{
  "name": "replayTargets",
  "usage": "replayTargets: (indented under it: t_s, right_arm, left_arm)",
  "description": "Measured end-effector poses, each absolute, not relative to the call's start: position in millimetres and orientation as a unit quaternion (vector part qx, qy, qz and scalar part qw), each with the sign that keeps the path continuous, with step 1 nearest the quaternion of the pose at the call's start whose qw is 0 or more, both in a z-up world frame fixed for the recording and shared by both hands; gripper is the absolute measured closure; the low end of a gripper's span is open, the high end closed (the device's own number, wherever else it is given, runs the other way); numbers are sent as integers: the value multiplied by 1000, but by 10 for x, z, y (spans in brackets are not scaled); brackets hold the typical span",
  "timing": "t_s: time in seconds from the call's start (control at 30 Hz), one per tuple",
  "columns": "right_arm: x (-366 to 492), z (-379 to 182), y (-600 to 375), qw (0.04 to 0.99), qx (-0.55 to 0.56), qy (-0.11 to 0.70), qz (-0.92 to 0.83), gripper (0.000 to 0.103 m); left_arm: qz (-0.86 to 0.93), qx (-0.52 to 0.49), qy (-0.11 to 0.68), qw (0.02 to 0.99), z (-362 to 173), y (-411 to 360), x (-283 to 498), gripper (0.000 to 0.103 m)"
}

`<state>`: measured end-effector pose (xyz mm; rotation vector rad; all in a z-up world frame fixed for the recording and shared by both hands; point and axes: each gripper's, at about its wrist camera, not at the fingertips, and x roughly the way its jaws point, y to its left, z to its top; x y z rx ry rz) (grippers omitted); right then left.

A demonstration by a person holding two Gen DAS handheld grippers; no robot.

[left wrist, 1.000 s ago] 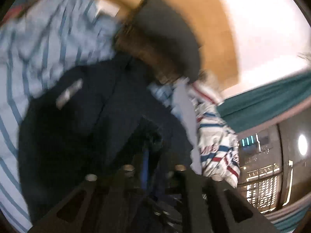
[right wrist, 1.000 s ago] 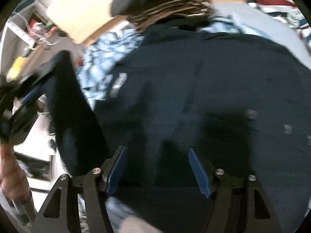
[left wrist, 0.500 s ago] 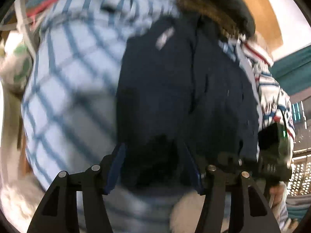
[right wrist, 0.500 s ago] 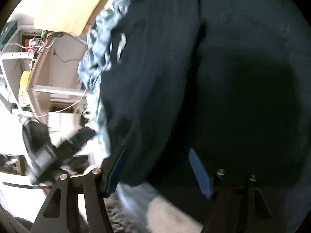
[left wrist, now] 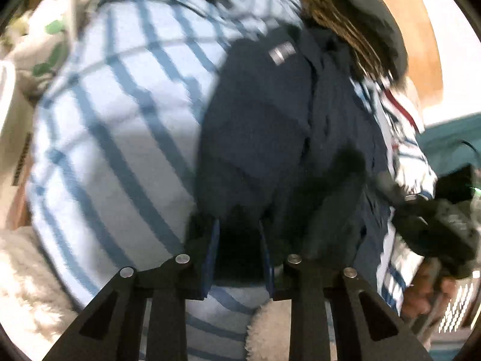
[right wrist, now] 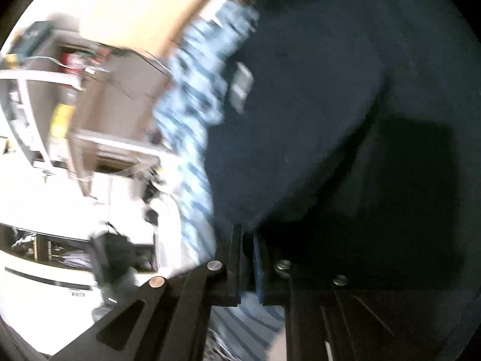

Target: Fold clothes

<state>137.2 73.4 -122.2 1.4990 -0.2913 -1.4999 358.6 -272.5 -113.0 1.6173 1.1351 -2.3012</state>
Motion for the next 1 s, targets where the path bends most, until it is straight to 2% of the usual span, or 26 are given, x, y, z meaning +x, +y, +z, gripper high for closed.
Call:
replayTargets:
  t_s: [0.1, 0.17, 0.23, 0.27, 0.3, 0.33, 0.43, 0.5, 0.67, 0.87, 1.0]
  right_arm:
    - [1258, -897, 631, 501, 575, -123, -635, 93]
    - [1179, -800, 546, 498, 565, -120, -647, 93]
    - [1115, -759, 487, 482, 566, -111, -660, 79]
    - [1109, -792, 527, 464, 574, -103, -667, 56]
    - [1115, -837, 594, 445, 583, -95, -673, 38]
    - [1120, -900, 664, 425, 593, -87, -678, 35]
    - [1128, -1287, 894, 346, 653, -66, -670, 33]
    - [1216, -1490, 934, 351, 685, -78, -634, 35]
    - [1478, -1908, 928, 394, 743, -110, -529, 36]
    - [1419, -1771, 358, 462, 716, -118, -511, 35]
    - [1345, -1661, -94, 480, 686, -119, -533, 31]
  left_arm:
    - [-762, 506, 395, 78, -1054, -2863, 3621, 74]
    - [-773, 495, 389, 77, -986, -2858, 3608, 58]
    - [-784, 484, 380, 76, -916, -2850, 3597, 50]
    - [-798, 487, 346, 72, -854, -2797, 3619, 50]
    - [-811, 490, 311, 67, -794, -2742, 3640, 50]
    - [-823, 497, 270, 59, -758, -2634, 3643, 50]
    - [-844, 518, 138, 17, -720, -2242, 3654, 49]
    - [-850, 517, 97, -12, -731, -2050, 3676, 49]
    - [-858, 502, 110, -19, -801, -1909, 3704, 49]
    - [-847, 521, 107, 7, -980, -1964, 3798, 49]
    - [-852, 511, 111, 32, -1042, -2014, 3804, 49]
